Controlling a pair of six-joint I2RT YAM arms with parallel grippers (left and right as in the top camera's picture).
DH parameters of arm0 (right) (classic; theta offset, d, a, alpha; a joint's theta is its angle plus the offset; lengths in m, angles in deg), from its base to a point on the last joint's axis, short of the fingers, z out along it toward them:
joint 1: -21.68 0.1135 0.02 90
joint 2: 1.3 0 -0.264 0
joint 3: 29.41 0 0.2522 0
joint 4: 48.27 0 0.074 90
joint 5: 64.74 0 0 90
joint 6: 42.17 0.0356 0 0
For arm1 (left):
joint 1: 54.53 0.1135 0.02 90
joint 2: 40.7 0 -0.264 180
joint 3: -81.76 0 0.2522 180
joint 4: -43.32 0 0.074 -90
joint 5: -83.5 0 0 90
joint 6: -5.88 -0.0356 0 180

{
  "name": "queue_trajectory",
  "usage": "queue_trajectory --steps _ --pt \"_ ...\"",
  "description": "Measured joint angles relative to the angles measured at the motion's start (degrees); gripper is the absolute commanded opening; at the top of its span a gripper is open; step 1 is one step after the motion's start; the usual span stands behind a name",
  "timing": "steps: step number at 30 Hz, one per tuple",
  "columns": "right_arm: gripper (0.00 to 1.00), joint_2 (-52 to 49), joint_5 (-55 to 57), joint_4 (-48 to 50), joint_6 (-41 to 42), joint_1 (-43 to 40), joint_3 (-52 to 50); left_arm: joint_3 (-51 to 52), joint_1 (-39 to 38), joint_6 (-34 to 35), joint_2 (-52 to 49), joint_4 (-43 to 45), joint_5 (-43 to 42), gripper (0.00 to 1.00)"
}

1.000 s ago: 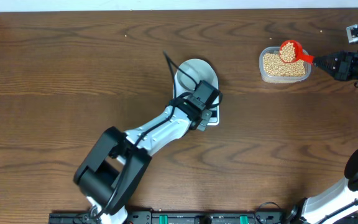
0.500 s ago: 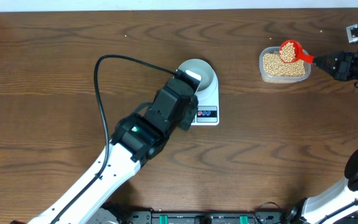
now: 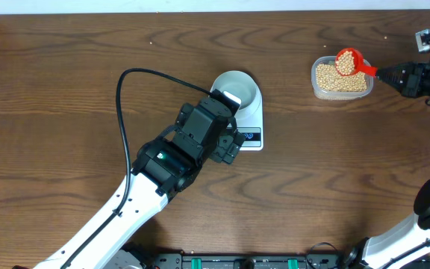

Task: Scoop item into bowl and weigh 50g on scale
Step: 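Raise the left gripper and move it left of the scale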

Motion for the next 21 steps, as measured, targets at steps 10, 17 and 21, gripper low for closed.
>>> queue_trajectory --steps 10,17,21 --pt "0.01 0.0 0.0 -0.76 -1.25 0.0 0.0 0.0 0.0 0.02 0.0 0.0 0.0 0.99" --pt "0.01 0.0 0.0 -1.4 1.49 0.0 0.0 0.0 1.99 3.76 0.74 0.63 -0.13 0.99" --pt "0.01 0.02 0.0 -1.4 2.27 0.0 0.0 0.0 9.22 6.62 3.08 0.68 -2.05 0.99"
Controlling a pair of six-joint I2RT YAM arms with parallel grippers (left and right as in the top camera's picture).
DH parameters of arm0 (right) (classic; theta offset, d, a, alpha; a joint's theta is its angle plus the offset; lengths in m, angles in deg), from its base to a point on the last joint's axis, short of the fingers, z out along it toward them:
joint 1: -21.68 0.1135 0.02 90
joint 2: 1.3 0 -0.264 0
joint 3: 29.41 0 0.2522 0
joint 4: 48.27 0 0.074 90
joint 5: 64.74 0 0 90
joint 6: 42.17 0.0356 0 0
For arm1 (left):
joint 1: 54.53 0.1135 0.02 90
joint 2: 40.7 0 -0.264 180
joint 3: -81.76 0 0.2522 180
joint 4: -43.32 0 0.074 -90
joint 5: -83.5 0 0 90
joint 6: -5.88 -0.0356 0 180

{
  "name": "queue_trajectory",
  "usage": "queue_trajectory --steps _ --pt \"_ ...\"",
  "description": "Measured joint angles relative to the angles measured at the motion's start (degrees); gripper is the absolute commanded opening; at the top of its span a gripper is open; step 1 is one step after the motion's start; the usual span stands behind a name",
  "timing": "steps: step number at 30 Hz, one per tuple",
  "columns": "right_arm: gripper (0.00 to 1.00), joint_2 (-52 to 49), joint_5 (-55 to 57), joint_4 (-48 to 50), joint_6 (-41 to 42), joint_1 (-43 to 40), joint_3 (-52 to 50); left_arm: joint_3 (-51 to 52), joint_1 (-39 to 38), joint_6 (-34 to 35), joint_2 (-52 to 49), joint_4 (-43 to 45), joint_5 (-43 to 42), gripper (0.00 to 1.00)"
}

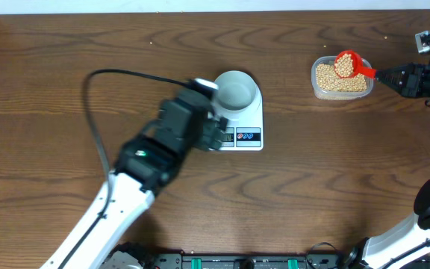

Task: Scoop item into bowl and weigh 50g on scale
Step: 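Raise the left gripper and move it left of the scale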

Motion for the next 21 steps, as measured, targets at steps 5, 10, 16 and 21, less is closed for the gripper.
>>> queue_trajectory --steps 5,10,16,21 --pt "0.01 0.0 0.0 0.02 0.22 0.0 0.0 0.0 9.6 0.04 1.27 -0.33 -8.44 0.99" --pt "0.01 0.02 0.07 0.02 0.15 0.07 0.0 0.0 16.2 -3.43 -0.09 -1.44 -15.89 0.99" --pt "0.01 0.04 3.21 0.0 -0.48 0.94 0.0 0.0 16.9 -14.05 -3.48 -1.31 -20.65 0.99" --pt "0.01 0.07 5.92 0.0 -1.9 2.64 0.0 0.0 16.9 -21.92 -5.01 -4.35 -23.76 0.99"
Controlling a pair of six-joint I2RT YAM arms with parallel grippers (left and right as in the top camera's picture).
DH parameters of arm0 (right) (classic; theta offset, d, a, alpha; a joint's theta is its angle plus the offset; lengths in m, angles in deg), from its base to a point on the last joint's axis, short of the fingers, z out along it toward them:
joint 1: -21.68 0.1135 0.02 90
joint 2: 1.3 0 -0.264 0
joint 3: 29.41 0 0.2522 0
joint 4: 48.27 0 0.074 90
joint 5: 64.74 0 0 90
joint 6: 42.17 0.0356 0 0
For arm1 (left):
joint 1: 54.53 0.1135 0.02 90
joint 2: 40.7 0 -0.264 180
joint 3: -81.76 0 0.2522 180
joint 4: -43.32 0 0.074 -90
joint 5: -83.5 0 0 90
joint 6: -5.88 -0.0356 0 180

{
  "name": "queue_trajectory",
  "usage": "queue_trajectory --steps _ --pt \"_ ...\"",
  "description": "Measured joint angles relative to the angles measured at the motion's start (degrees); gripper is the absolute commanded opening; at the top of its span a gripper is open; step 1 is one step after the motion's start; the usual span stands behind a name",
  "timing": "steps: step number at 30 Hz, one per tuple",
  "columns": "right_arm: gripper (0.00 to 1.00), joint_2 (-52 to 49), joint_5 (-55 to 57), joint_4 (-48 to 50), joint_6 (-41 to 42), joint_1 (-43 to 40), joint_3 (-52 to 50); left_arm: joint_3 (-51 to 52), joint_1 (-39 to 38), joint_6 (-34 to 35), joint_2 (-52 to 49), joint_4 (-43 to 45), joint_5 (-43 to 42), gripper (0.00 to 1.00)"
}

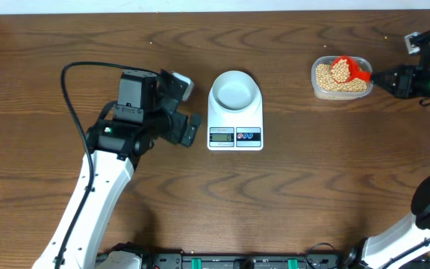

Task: Scoop item into bowl and weigh 50g on scale
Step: 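Raise the left gripper and move it left of the scale, then carry the full red scoop left over the grey bowl with the right gripper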

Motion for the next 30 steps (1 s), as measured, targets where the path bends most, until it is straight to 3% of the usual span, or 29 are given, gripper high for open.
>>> queue_trajectory --steps 8,19,30 --pt "0.01 0.0 1.31 0.02 -0.61 0.31 0.0 0.0 -0.15 -4.46 0.07 -10.05 -2.6 0.99" --pt "0.01 0.0 1.62 -0.46 -1.11 0.31 0.0 0.0 -0.15 -5.46 2.43 -8.57 -2.97 0.99" --pt "0.01 -0.17 -3.65 -1.97 6.19 -0.63 0.0 0.0 -0.15 -5.49 2.43 -8.57 -2.97 0.99"
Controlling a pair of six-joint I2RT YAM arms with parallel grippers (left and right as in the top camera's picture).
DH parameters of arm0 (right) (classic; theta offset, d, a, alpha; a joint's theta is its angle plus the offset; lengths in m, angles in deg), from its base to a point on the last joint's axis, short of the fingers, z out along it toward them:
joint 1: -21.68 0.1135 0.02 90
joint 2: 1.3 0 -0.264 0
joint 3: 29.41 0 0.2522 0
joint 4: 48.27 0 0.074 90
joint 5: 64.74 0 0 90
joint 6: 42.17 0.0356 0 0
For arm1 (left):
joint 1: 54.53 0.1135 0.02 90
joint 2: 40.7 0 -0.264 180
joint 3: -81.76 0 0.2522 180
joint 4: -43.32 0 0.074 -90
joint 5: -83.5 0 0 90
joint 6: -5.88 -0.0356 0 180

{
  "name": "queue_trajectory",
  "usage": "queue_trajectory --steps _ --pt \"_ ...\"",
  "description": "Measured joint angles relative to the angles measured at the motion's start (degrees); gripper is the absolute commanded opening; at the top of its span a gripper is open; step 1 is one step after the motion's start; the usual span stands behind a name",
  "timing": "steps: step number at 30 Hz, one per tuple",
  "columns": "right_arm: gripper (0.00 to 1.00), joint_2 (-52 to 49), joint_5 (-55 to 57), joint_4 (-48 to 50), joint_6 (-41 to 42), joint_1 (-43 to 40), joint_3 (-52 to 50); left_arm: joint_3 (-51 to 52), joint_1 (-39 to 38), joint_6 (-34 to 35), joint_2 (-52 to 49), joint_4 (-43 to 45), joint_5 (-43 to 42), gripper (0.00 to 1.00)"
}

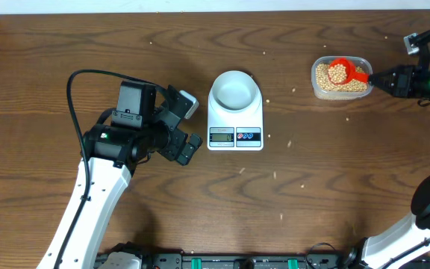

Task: Scoop item into bowl and weigh 50g on scale
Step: 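Carry the full red scoop left over the grey bowl with the right gripper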

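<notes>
An empty white bowl stands on the white scale at mid table. At the far right, a clear container holds pale beans. Over it is a red scoop loaded with beans, and my right gripper is shut on its handle. My left gripper stands open to the left of the scale with nothing between its fingers, apart from the bowl.
Several small pale grains lie scattered on the wooden table around and in front of the scale. The left arm's black cable loops over the table at the left. The right arm's body reaches in from the right edge.
My left gripper has shifted slightly toward the front and stays open beside the scale. The red scoop sits a little lower over the container. Scattered grains now show on the table.
At first my left gripper hung over the scale's front, next to the bowl. Then it was at the bowl's left edge, then clear of the scale to the left, where it remains. My right gripper held the loaded scoop over the container throughout.
</notes>
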Motion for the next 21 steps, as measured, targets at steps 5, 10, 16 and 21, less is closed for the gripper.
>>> queue_trajectory --steps 5,10,16,21 --pt "0.01 -1.6 -5.01 -2.99 0.26 -0.98 0.0 0.0 0.0 0.02 0.0 0.0 0.0 0.99" --pt "0.01 -2.01 -7.15 -4.22 -0.83 1.05 0.0 0.0 0.0 0.0 0.0 0.0 0.0 0.99" --pt "0.01 -2.03 -8.15 -3.08 -1.97 7.93 0.0 0.0 0.0 0.02 0.0 0.0 0.0 0.99" --pt "0.01 -2.03 -8.59 3.41 -1.57 15.39 0.0 0.0 0.0 0.02 0.0 0.0 0.0 0.99"
